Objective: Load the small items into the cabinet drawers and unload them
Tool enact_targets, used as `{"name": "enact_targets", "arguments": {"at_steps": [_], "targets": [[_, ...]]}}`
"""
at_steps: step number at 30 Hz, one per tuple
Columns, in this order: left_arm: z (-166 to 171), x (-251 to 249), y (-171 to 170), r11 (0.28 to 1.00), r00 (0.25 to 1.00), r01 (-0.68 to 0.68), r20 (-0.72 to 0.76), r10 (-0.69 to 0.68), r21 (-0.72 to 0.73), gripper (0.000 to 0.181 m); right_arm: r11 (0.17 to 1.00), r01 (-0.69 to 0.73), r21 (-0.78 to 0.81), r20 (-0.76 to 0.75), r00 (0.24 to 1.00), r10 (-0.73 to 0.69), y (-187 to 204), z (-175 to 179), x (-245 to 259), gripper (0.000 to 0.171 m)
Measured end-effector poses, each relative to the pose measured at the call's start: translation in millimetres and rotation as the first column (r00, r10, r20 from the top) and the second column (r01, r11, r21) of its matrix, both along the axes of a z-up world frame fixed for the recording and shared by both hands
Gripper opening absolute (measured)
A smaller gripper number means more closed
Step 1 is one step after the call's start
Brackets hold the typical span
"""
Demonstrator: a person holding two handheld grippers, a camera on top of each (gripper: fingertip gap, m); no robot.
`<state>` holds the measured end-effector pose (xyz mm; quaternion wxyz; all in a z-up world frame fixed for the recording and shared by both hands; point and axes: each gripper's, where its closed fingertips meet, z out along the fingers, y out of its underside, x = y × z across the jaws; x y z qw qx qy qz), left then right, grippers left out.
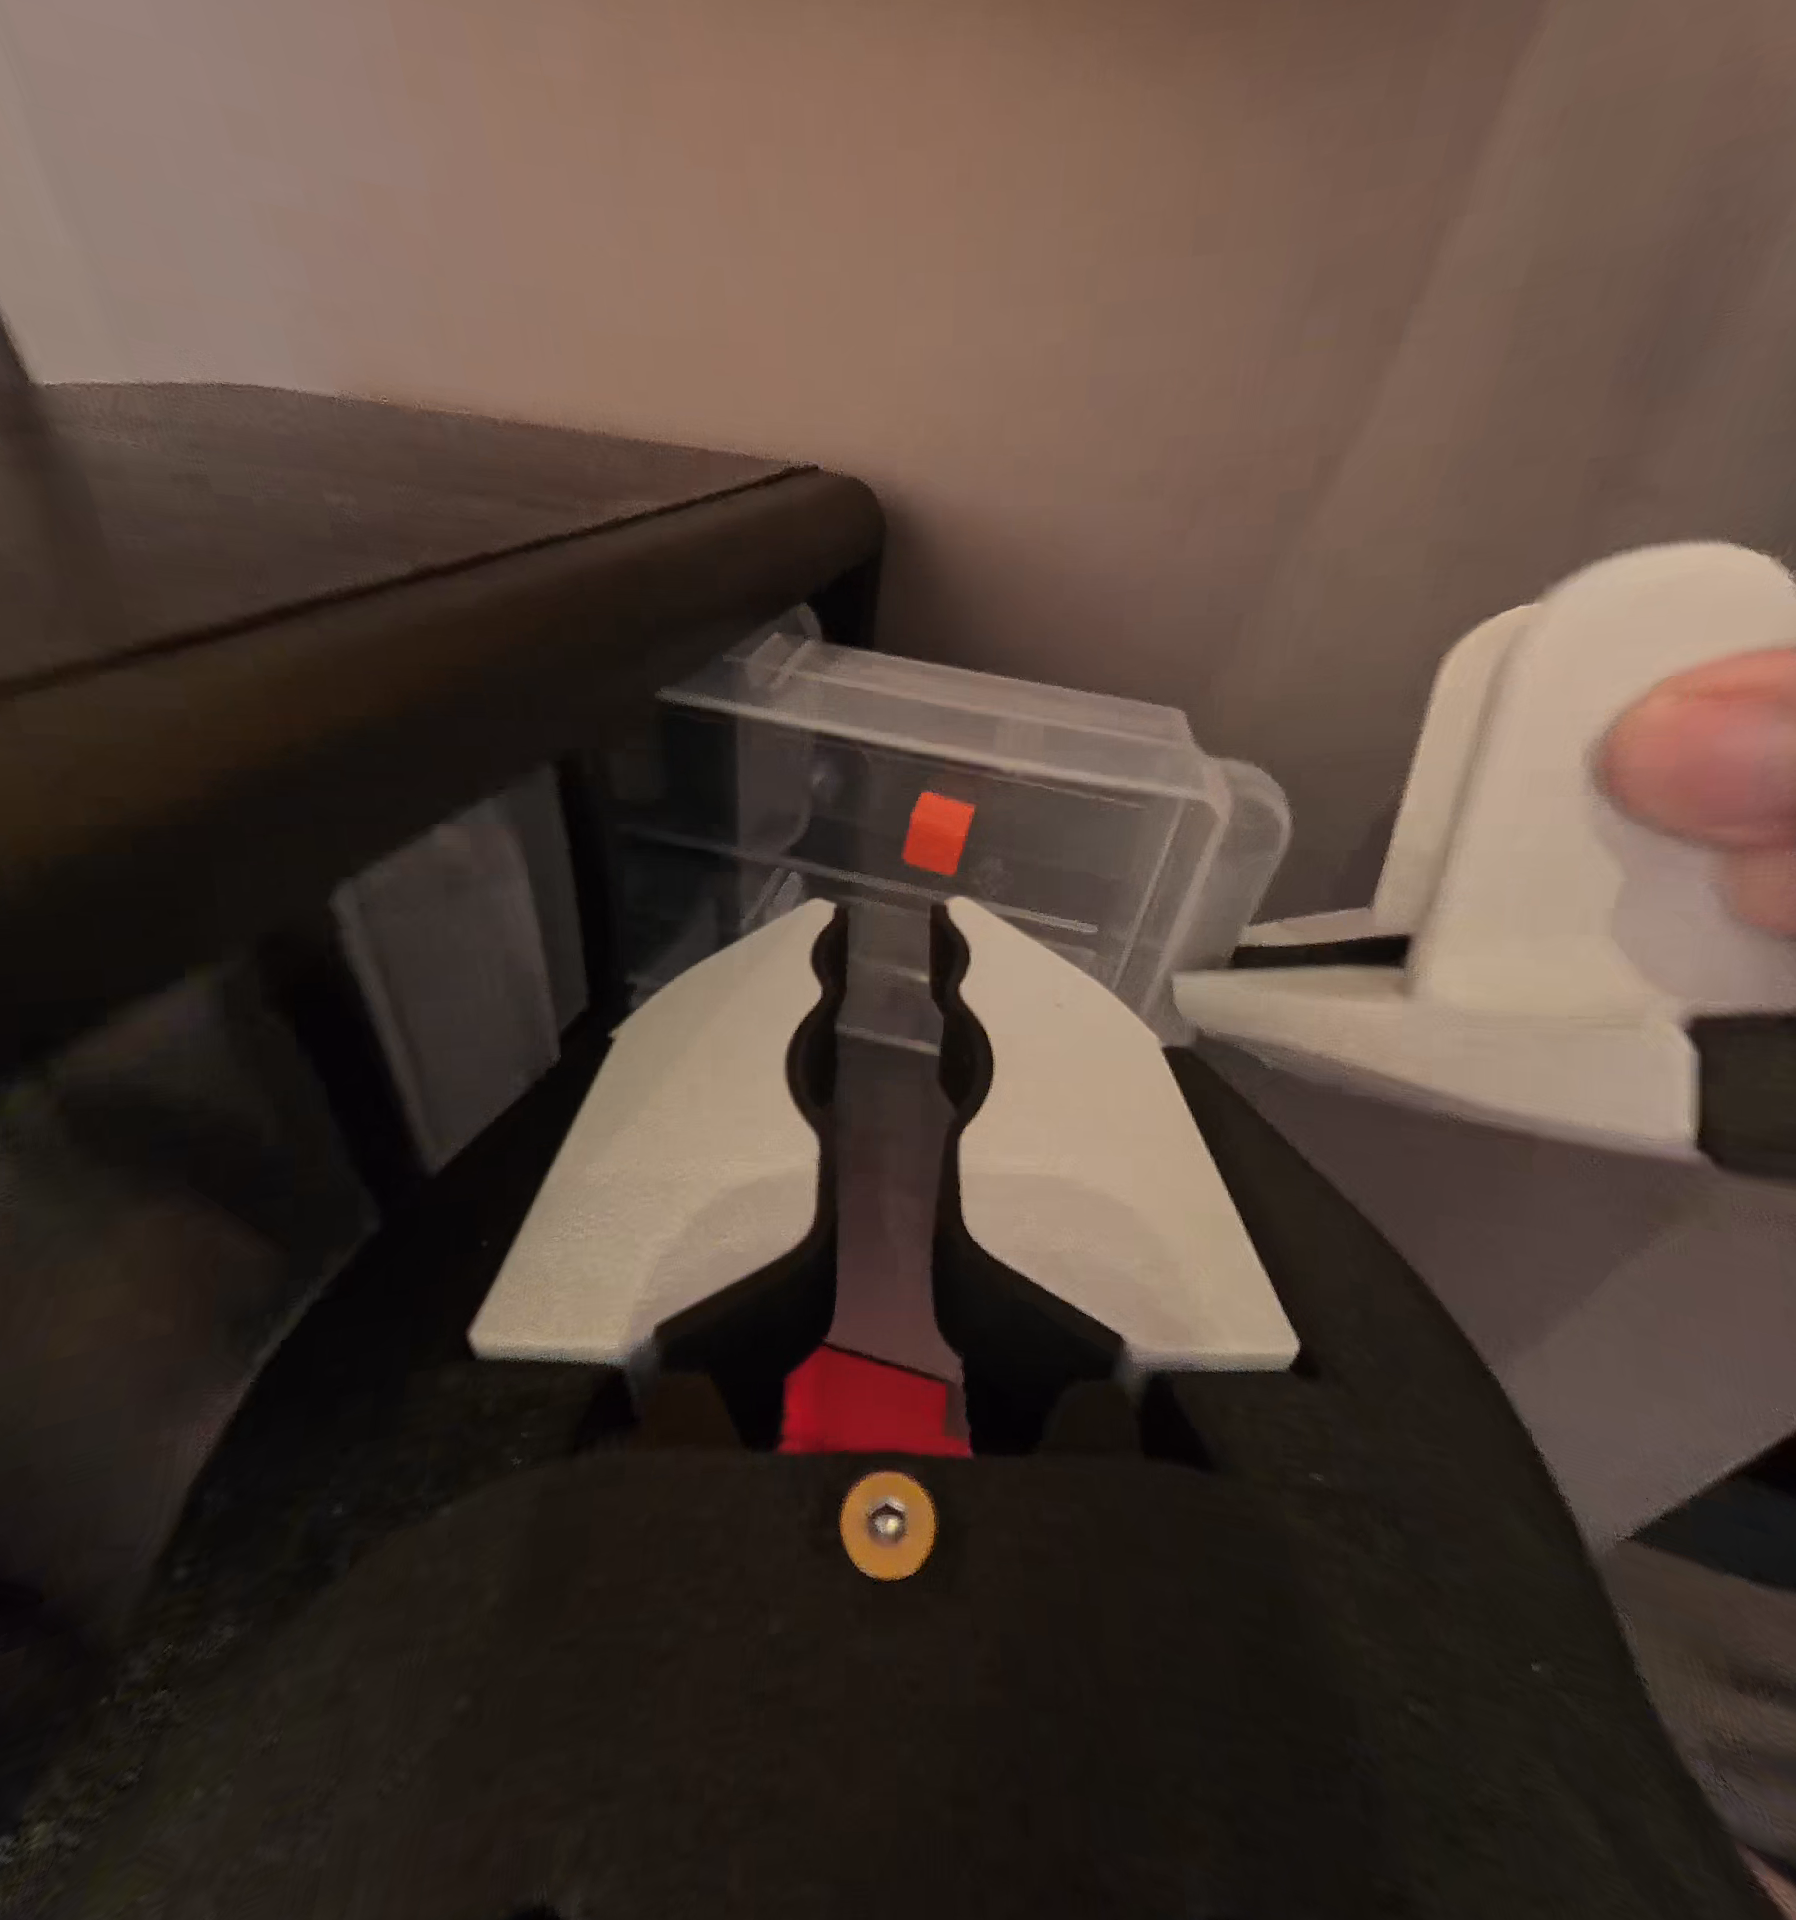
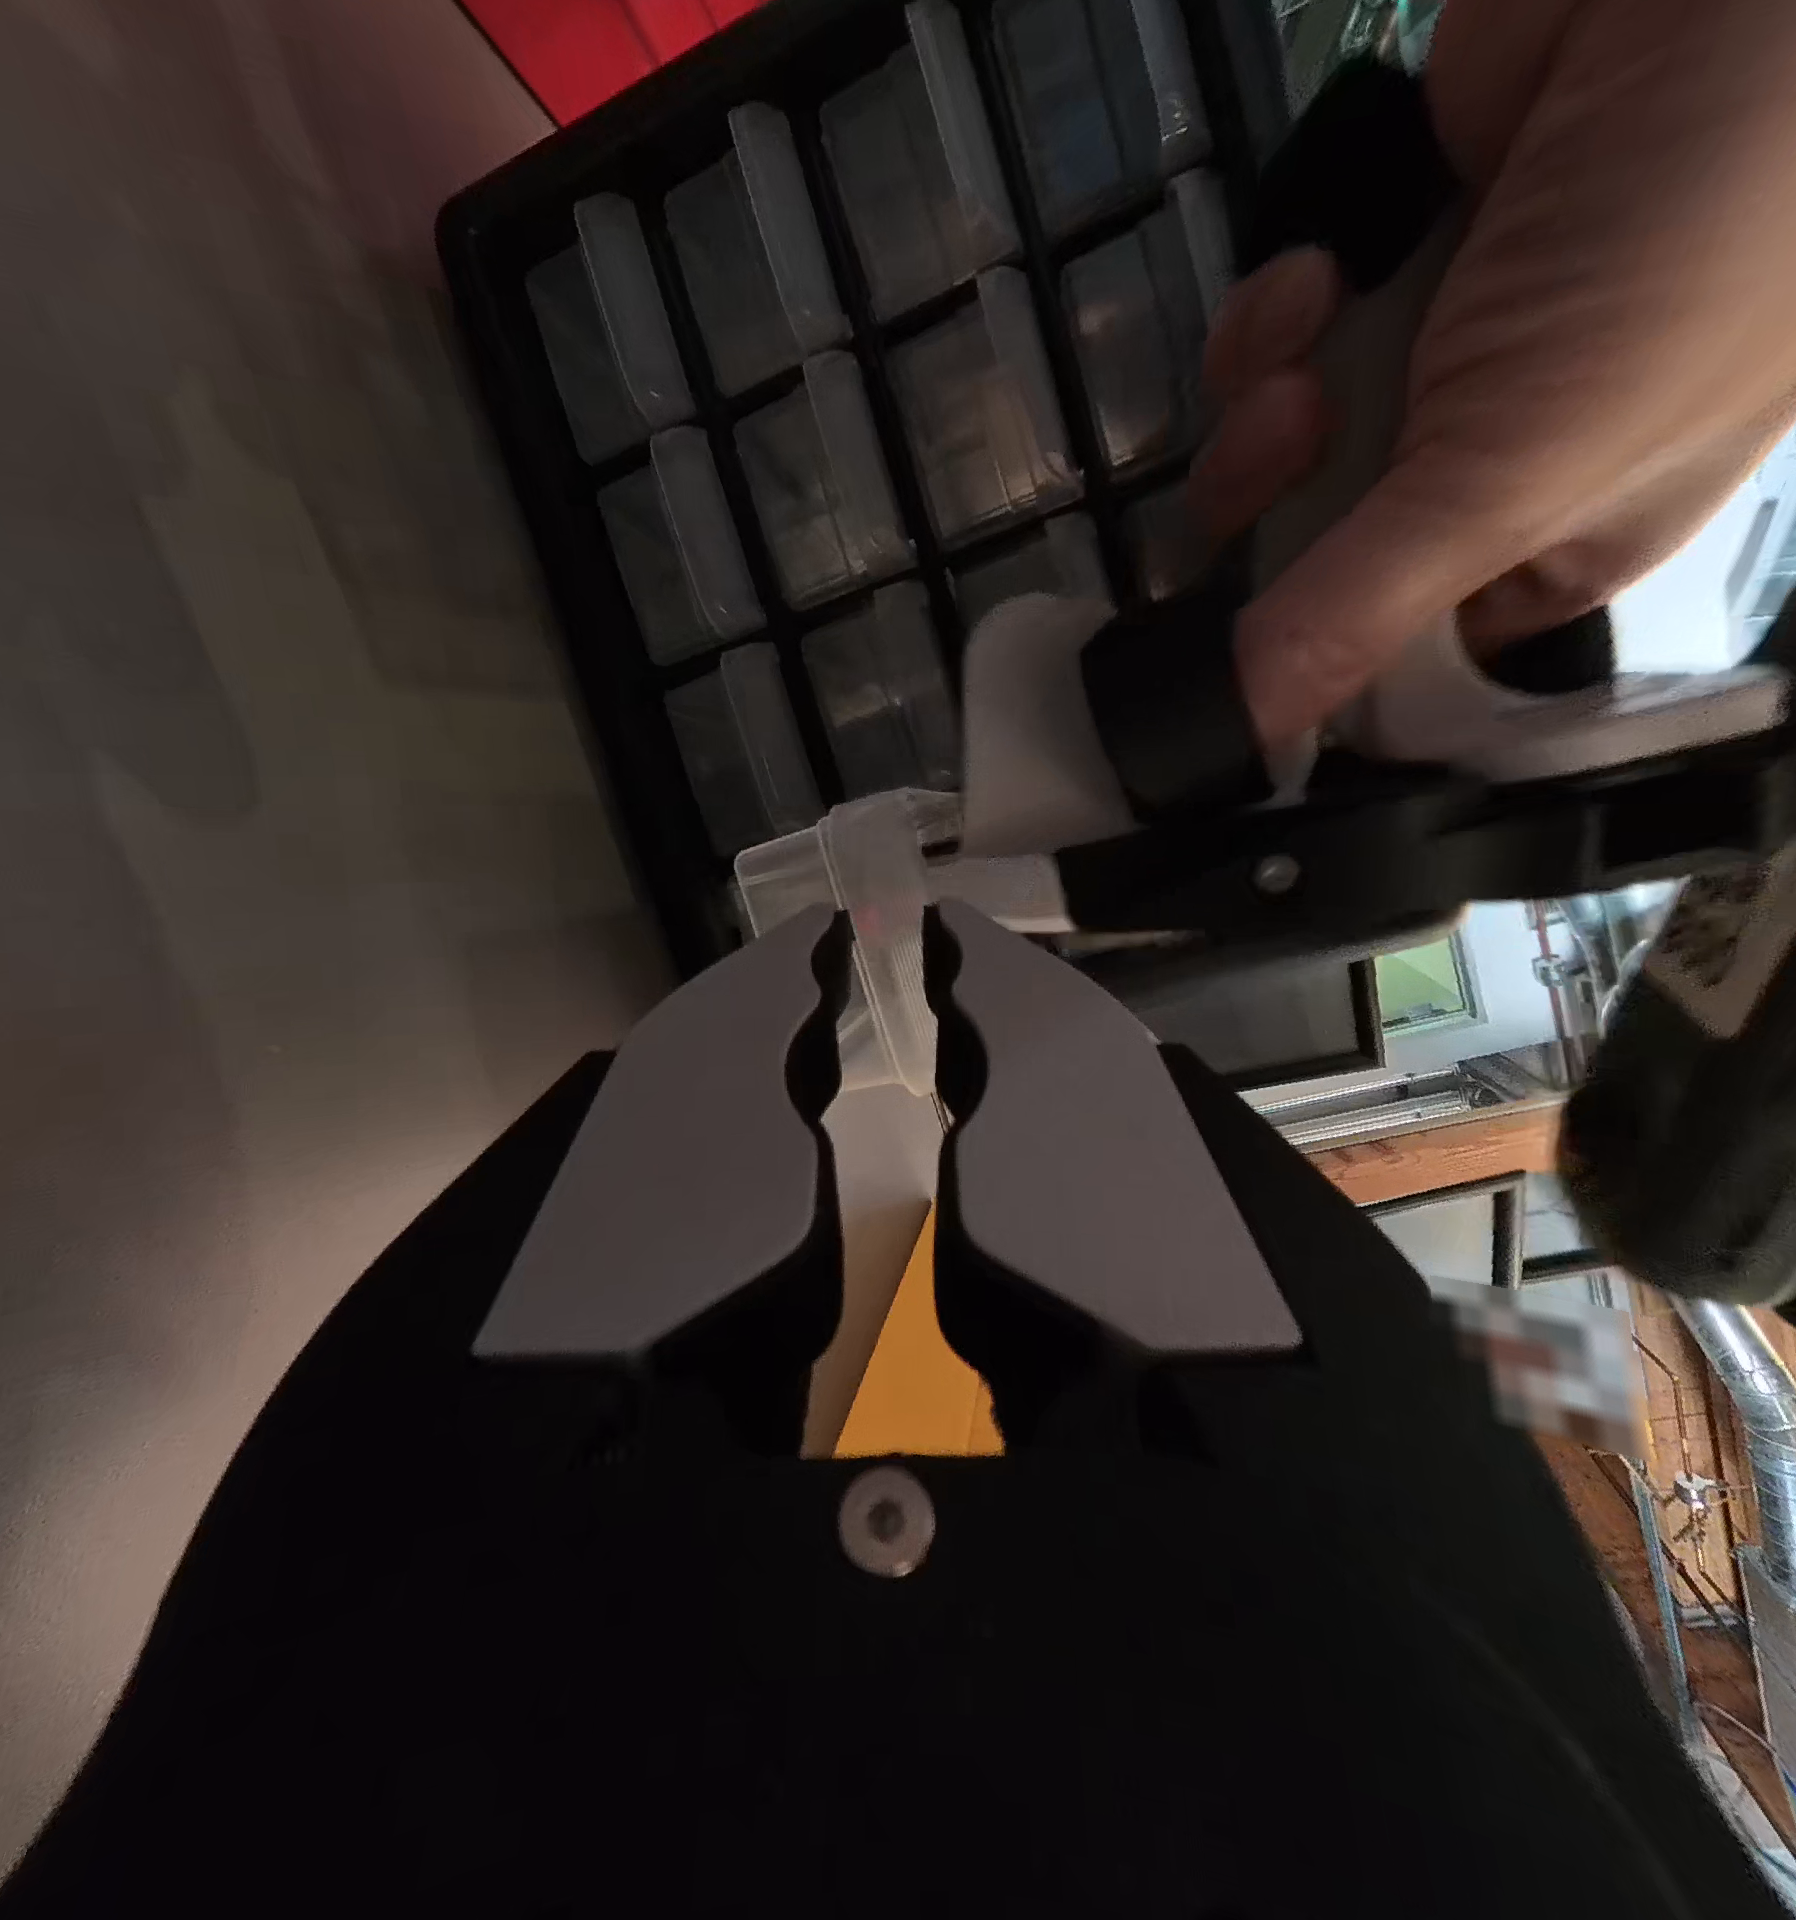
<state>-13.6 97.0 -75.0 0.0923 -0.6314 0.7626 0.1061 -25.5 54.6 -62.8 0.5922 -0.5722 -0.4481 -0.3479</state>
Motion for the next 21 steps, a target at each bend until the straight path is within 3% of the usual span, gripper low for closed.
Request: {"name": "enact_targets", "arguments": {"at_steps": [4, 8, 15, 21], "targets": [[35, -5, -19, 1.000, 0.975, 0.012, 0.223, -0.012, 0.000, 0.013, 1.000, -0.003, 0.004, -0.003, 1.000, 0.003, 0, 0, -1, 0.014], [68, -32, -38, 0.996, 0.902, -0.018, 0.429, 0.054, -0.087, 0.008, 1.000, -0.002, 0.016, 0.002, 1.000, 0.002, 1, 0, -1, 0.014], [93, -115, -23, 0.991, 0.861, -0.121, 0.490, 0.133, -0.057, 0.007, 0.996, 0.068, 0.052, 0.001, 0.998, -0.068, 13, 3, 2, 0.014], [113, -163, 8, 0.966, 0.755, -0.237, 0.606, 0.250, -0.104, 0.005, 0.983, 0.172, 0.059, -0.012, 0.985, -0.171, 39, 3, 17, 0.013]]}}
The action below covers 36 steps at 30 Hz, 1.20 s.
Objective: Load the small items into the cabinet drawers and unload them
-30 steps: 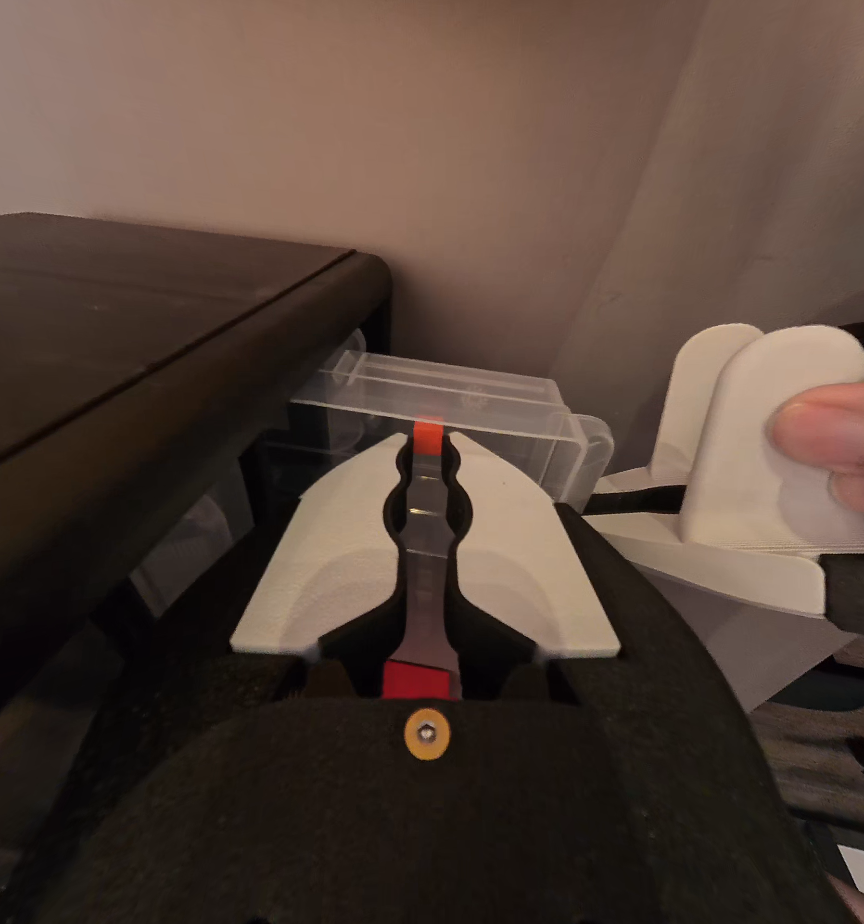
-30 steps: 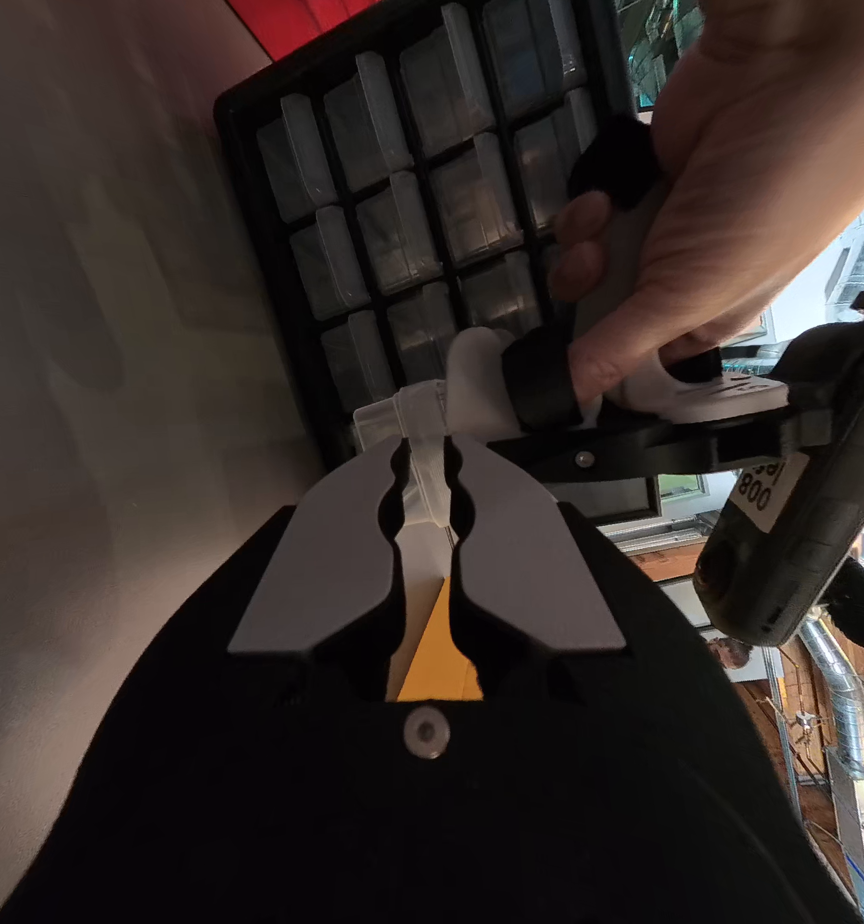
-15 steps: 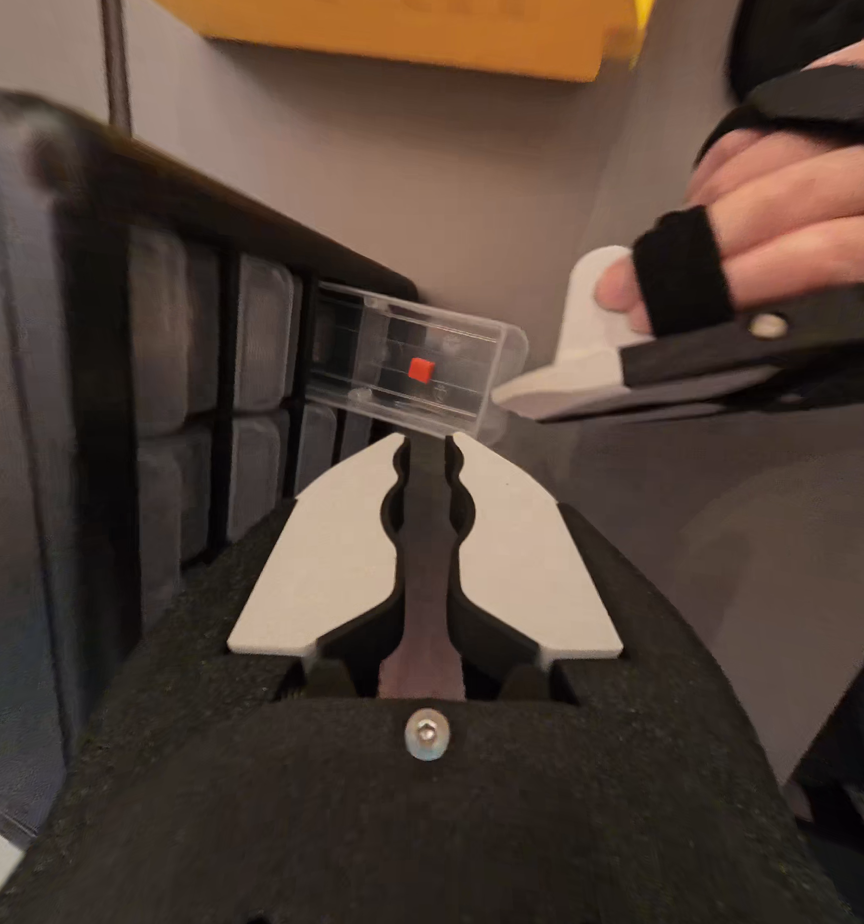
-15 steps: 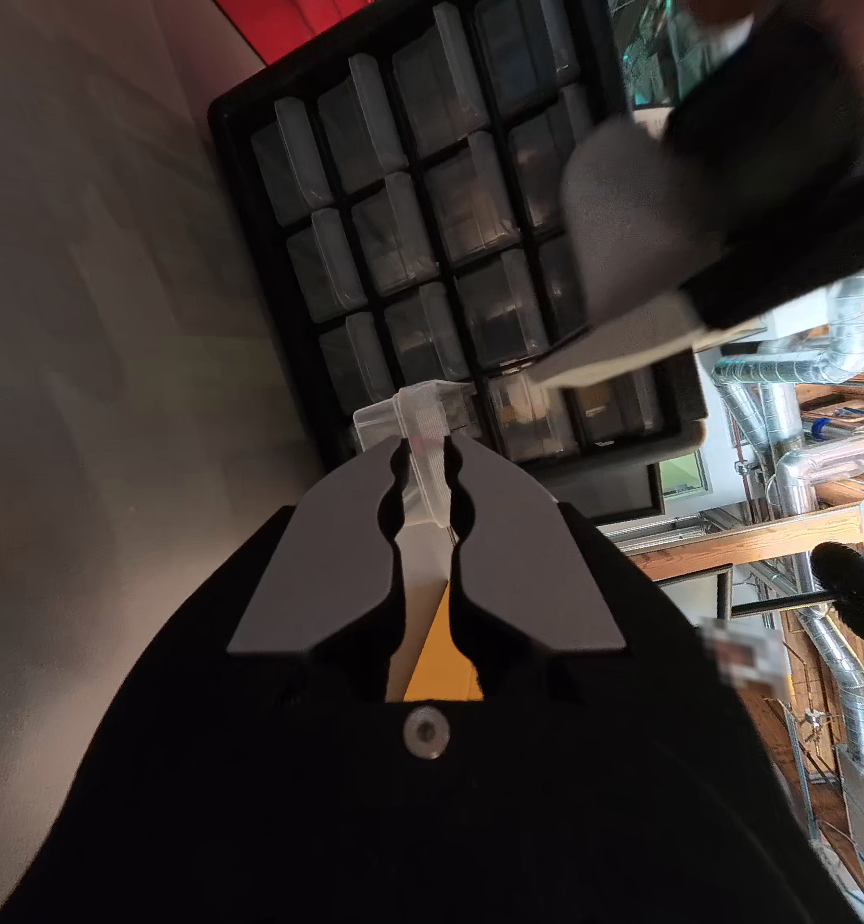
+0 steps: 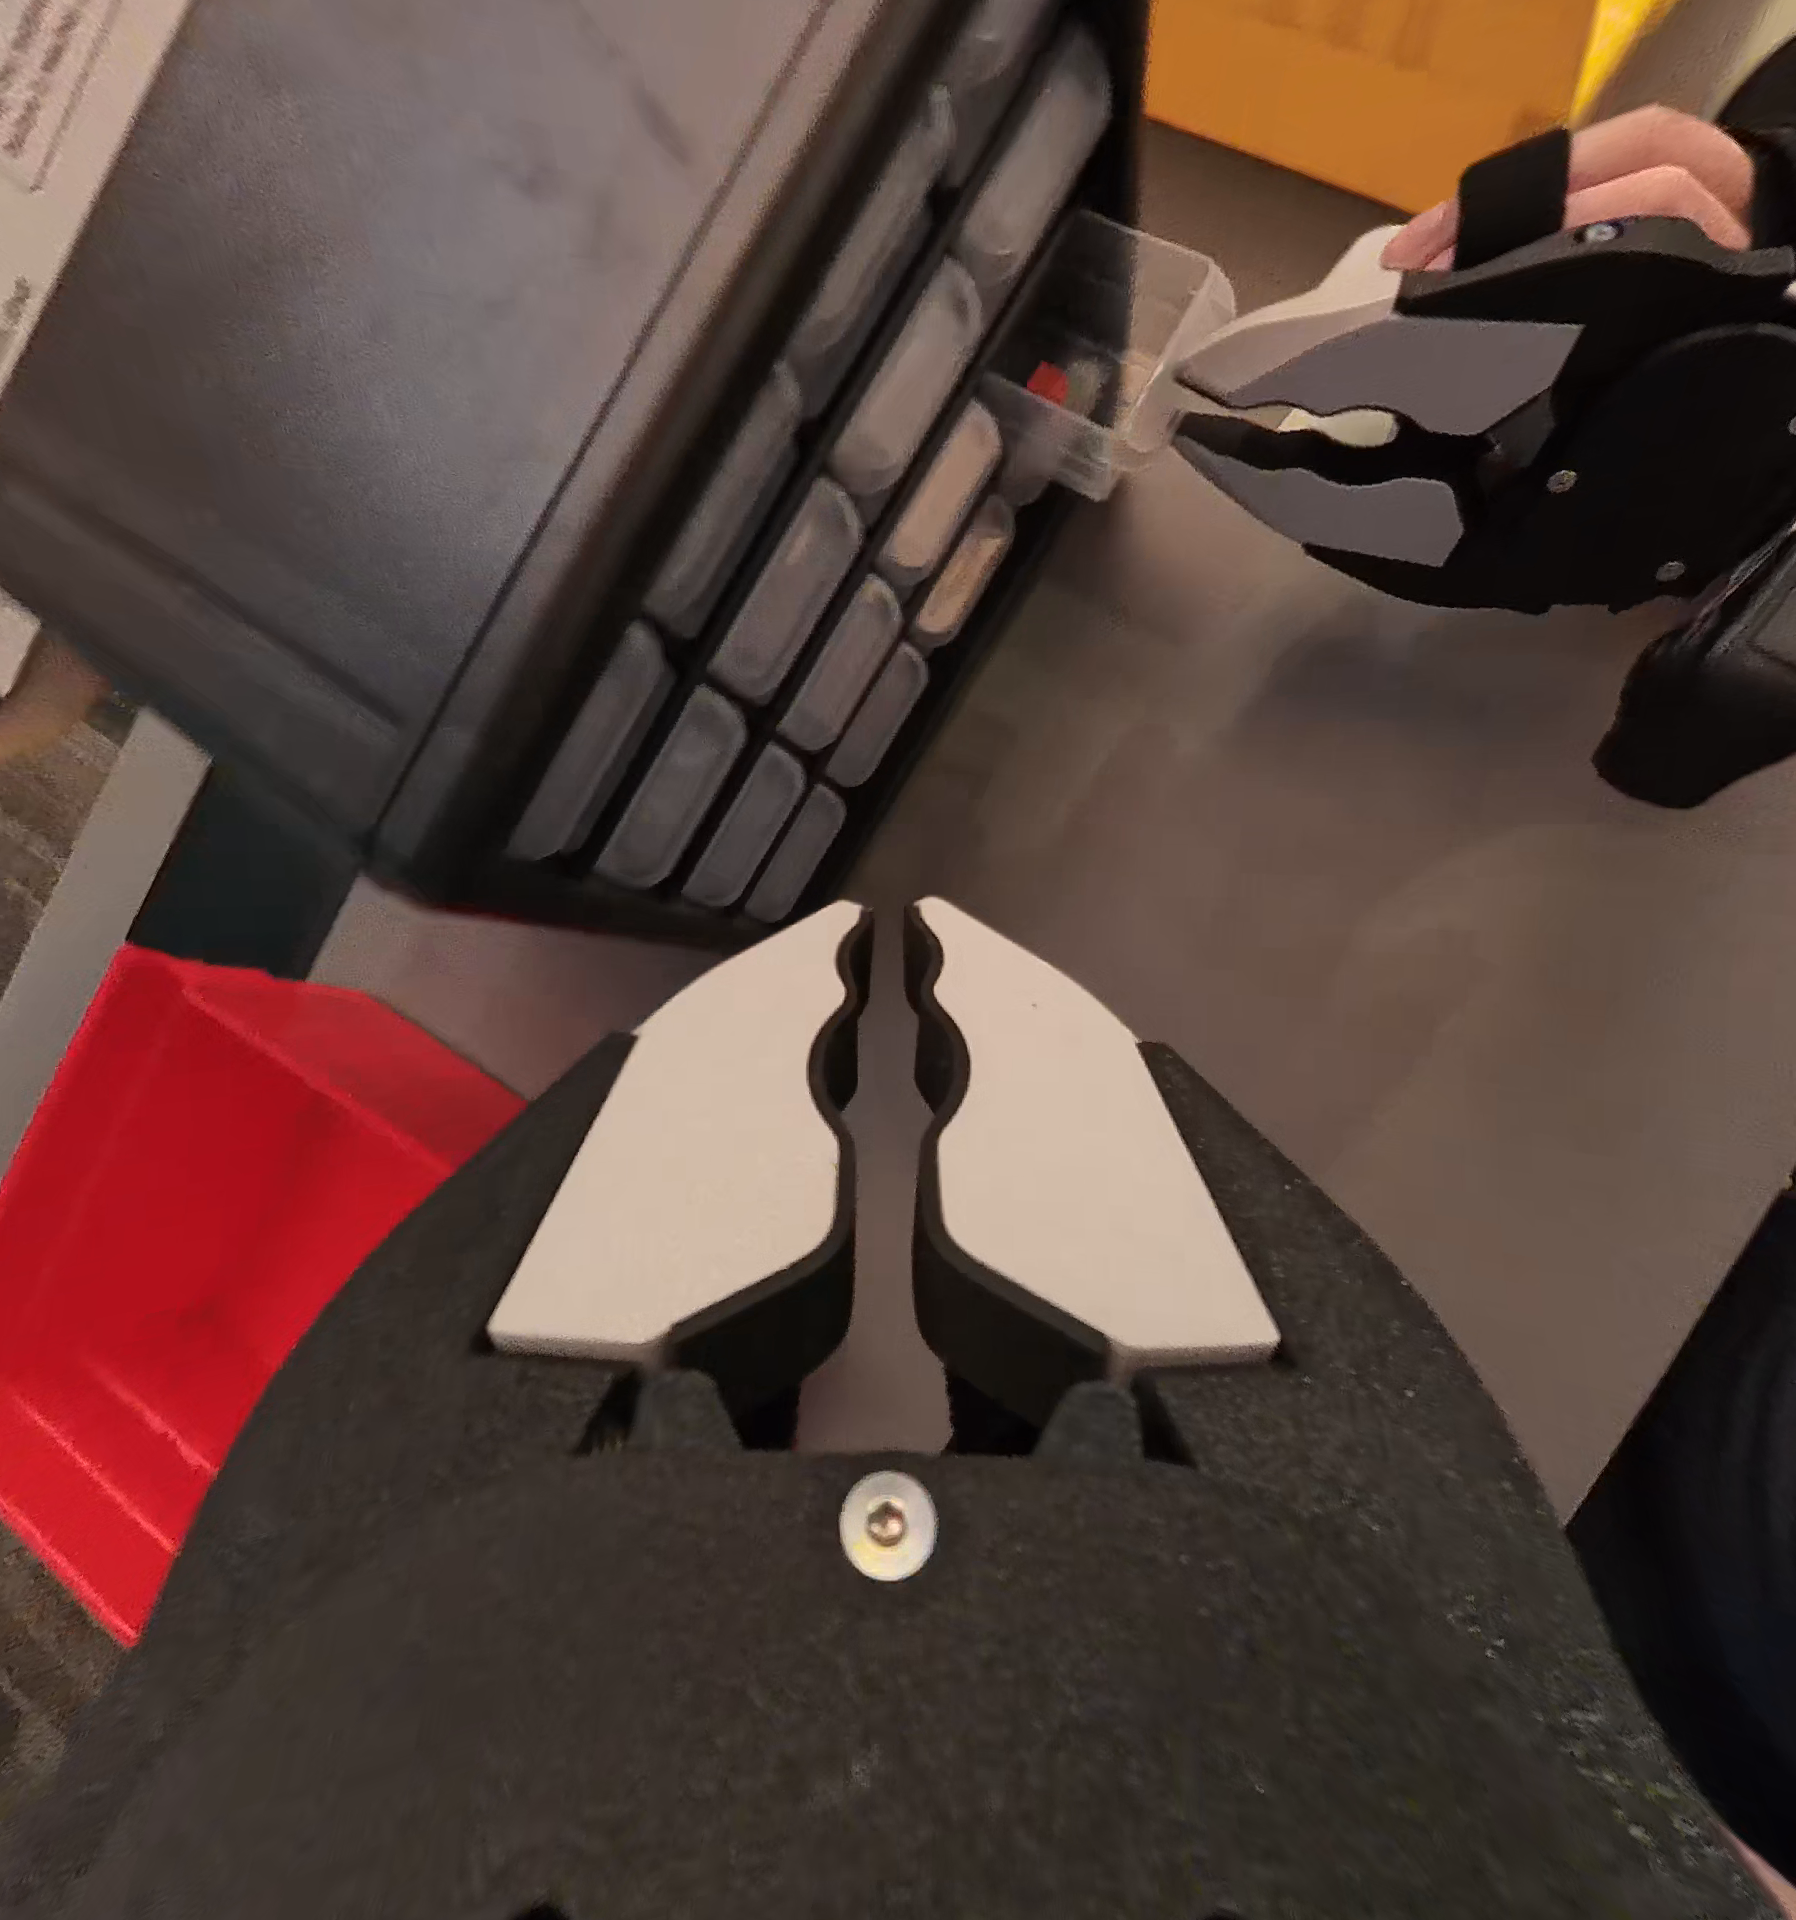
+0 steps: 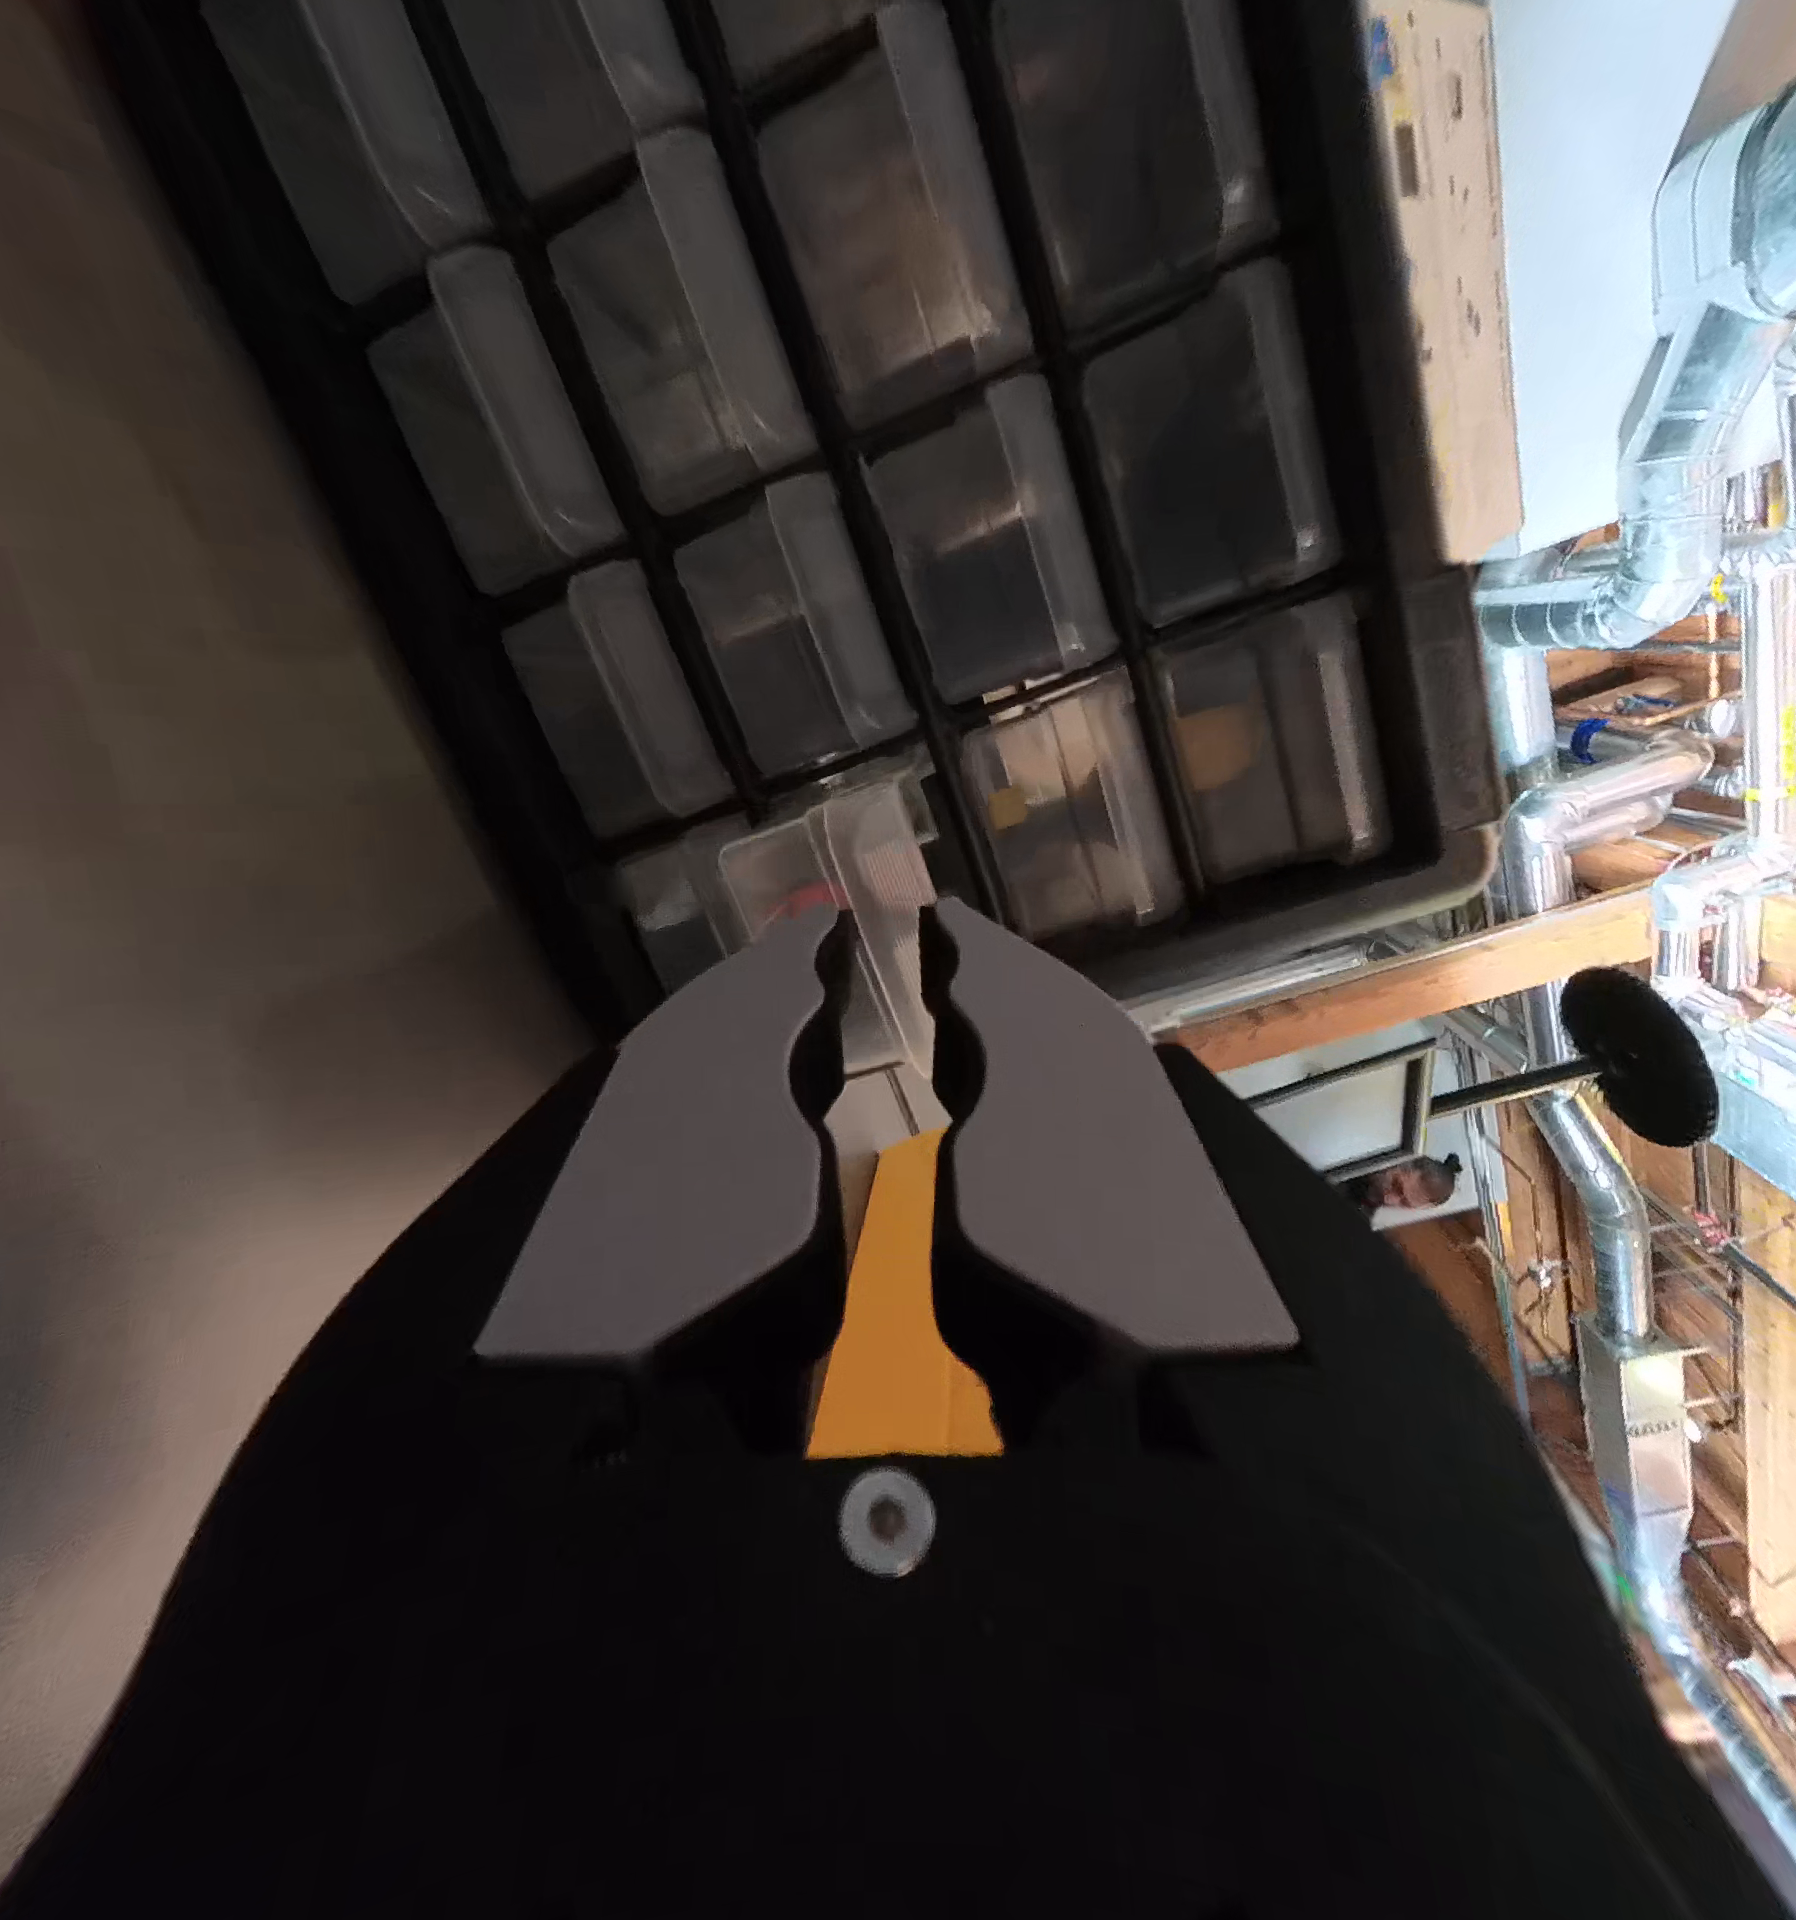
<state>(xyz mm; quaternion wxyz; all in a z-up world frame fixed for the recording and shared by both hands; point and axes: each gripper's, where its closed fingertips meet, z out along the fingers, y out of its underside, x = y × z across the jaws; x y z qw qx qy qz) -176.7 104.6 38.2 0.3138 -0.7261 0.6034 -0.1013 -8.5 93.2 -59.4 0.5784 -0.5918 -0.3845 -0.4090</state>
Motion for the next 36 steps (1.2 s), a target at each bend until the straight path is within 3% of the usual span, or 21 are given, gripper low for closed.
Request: {"name": "enact_targets", "arguments": {"at_steps": [17, 21, 24, 27, 30, 36], "targets": [[2, -34, 40, 0.994, 0.992, -0.108, 0.058, 0.108, -0.009, 0.004, 0.997, 0.072, 0.033, -0.020, 0.997, -0.071, 42, 2, 12, 0.014], [4, -55, 56, 0.980, 0.978, -0.197, 0.066, 0.196, -0.002, 0.006, 0.997, 0.052, 0.054, -0.043, 0.998, -0.050, 31, 5, 12, 0.013], [4, -84, 71, 0.958, 0.956, -0.287, 0.066, 0.287, -0.009, 0.009, 0.999, 0.015, -0.049, -0.005, 1.000, -0.015, 23, -19, 8, 0.012], [-1, -124, 93, 0.900, 0.898, -0.436, 0.054, 0.437, -0.027, 0.011, 0.993, 0.021, -0.118, 0.106, 0.994, -0.008, 25, -42, 8, 0.015], [-14, -164, 113, 0.789, 0.791, -0.606, 0.032, 0.611, -0.099, 0.011, 0.988, 0.044, -0.147, 0.117, 0.993, -0.027, 35, -52, 8, 0.019], [-56, -219, 120, 0.633, 0.666, -0.739, -0.109, 0.738, -0.232, 0.014, 0.993, 0.082, -0.082, 0.148, 0.987, -0.069, 45, -43, 10, 0.014]]}}
